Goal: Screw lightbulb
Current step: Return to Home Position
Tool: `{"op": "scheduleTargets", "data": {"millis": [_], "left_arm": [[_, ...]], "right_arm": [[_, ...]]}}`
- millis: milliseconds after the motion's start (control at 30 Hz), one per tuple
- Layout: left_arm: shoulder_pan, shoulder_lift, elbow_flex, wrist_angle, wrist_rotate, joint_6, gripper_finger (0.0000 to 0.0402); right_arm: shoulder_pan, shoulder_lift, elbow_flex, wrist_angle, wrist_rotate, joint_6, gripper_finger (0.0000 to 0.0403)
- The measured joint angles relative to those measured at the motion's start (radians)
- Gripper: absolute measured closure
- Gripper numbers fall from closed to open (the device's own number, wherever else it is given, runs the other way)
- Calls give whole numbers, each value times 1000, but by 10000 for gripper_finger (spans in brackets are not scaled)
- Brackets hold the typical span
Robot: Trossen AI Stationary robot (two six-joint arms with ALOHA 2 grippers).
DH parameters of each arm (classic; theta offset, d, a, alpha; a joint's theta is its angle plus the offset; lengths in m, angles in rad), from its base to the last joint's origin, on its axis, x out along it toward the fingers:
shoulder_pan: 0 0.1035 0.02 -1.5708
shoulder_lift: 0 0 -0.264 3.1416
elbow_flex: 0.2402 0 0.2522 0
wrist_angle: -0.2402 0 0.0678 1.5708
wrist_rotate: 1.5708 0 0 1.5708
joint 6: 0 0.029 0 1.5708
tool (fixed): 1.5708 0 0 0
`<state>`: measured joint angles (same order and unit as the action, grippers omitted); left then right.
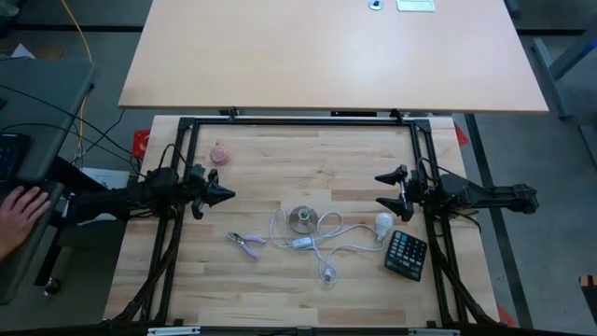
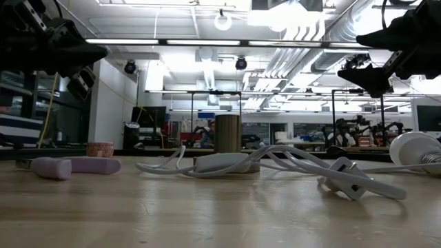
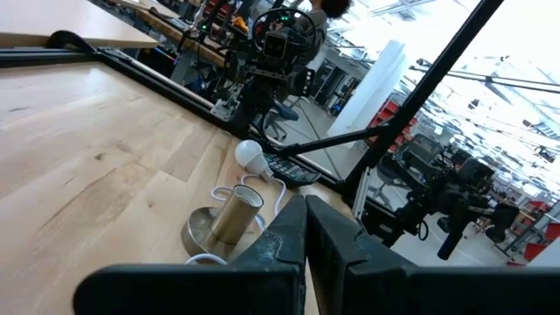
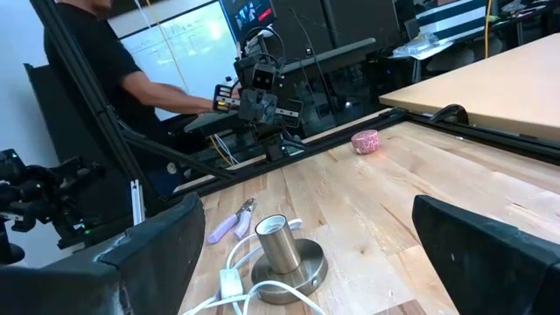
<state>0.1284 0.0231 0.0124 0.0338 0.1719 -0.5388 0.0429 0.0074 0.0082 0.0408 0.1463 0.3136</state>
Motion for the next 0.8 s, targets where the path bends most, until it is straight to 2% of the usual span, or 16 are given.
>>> {"op": "scheduleTargets", "data": {"millis": [800], "left_arm": [[0,0,0,0,1,0,401]], "right_arm": [[0,0,0,0,0,0,6]]}}
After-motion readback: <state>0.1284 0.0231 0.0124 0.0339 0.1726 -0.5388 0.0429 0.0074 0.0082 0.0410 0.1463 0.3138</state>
